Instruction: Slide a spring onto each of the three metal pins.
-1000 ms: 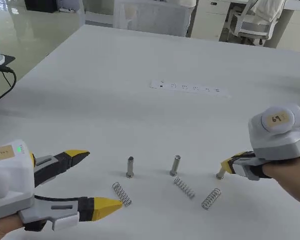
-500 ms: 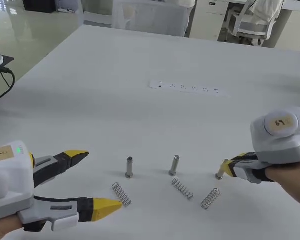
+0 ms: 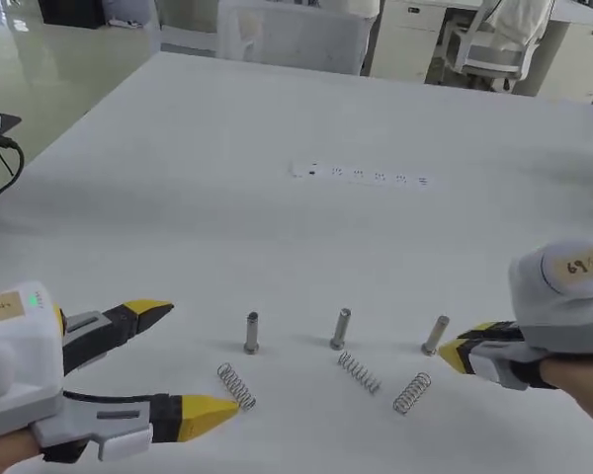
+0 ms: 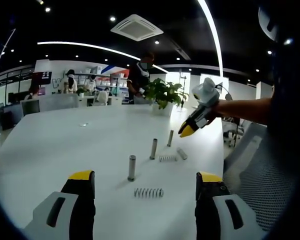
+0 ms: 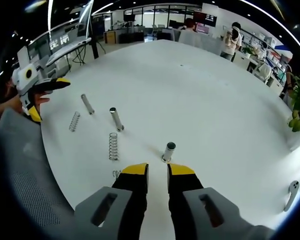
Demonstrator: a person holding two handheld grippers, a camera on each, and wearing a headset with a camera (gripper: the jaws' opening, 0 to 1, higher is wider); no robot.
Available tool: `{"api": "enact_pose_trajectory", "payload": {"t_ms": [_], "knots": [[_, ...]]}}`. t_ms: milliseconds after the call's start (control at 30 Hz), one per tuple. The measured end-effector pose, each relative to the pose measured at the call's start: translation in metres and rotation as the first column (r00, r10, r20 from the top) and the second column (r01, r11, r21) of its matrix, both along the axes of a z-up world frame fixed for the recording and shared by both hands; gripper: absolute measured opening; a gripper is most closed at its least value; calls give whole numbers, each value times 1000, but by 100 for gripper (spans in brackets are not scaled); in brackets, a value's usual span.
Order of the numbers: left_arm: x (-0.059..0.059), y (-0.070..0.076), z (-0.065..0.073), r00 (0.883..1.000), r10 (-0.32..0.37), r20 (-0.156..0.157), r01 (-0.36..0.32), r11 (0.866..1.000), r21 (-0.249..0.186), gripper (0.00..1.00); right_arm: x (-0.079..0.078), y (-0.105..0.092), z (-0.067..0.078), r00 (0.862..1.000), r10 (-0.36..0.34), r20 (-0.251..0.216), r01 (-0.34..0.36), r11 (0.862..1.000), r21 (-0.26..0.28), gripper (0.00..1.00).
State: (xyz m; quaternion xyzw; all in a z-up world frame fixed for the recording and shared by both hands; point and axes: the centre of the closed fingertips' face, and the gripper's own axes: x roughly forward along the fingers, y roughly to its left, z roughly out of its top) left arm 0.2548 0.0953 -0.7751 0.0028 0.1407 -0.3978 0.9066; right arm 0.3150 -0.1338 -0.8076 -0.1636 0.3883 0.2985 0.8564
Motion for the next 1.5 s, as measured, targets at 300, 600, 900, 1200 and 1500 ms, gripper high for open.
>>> {"api": "enact_pose_trajectory", "payload": {"t_ms": [300, 600, 900, 1200, 1500], "knots": [[-1, 0, 0, 1000, -5, -1, 5, 1000, 2, 80, -24, 41, -3, 990, 143, -18, -143, 990, 3, 14], [-1, 3, 0, 1000, 3, 1, -3, 1000, -1, 79, -35, 70, -22, 965, 253, -66, -256, 966, -27, 14], [-1, 4, 1, 1000, 7, 1, -7, 1000, -2, 79, -30, 77, -39, 950, 293, -109, -301, 951, -69, 13], [-1, 5, 2, 1000, 15, 5, -15, 1000, -7, 79, -27, 77, -47, 945, 300, -133, -313, 945, -97, 11], [-1, 4, 3, 1000, 14, 7, -14, 1000, -9, 79, -27, 75, -52, 944, 295, -149, -312, 944, -107, 10]]}}
